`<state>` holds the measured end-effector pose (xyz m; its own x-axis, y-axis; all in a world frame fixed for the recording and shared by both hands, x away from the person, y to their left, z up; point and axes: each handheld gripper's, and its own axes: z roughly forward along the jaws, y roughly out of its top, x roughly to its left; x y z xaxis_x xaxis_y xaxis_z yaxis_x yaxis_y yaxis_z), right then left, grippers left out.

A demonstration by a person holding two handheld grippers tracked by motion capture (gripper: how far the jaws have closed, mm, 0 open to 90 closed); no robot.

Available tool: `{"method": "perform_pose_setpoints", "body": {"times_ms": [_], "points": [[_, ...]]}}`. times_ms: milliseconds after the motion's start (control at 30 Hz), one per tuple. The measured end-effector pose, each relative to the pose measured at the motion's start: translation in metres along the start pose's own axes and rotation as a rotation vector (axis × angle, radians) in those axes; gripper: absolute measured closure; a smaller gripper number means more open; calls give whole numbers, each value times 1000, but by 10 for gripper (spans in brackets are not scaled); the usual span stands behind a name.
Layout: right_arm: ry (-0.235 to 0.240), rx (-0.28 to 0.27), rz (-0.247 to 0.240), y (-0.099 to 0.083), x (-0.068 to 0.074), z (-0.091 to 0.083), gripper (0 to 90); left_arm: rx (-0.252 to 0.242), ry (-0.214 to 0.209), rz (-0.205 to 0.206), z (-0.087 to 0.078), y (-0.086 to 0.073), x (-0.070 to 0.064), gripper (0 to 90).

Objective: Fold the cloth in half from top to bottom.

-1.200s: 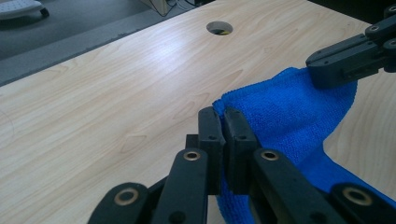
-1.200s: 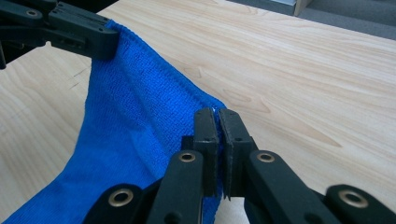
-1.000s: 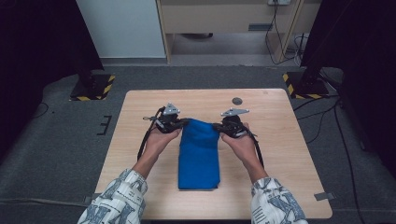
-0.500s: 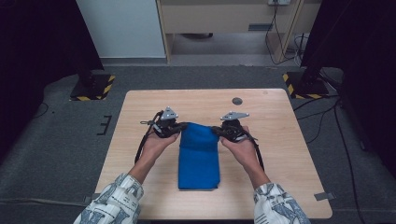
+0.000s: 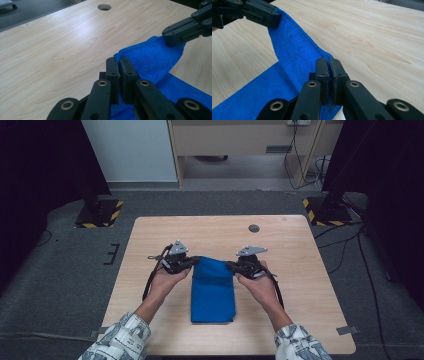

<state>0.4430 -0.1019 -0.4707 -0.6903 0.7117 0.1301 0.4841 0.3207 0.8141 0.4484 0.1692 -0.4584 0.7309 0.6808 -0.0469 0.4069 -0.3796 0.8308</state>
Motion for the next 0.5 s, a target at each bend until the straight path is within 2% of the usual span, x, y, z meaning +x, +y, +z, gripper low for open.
{"method": "perform_pose_setpoints", "body": {"times_ms": [33, 233, 500], "points": [[2, 0, -13, -2, 0, 0, 869, -1, -3, 3, 0, -1, -1, 864], [12, -5, -14, -10, 5, -6, 868, 6, -15, 15, -4, -7, -7, 864], [29, -19, -41, -13, 21, -21, 867, -15, -36, 21, -19, -11, -15, 864]]}}
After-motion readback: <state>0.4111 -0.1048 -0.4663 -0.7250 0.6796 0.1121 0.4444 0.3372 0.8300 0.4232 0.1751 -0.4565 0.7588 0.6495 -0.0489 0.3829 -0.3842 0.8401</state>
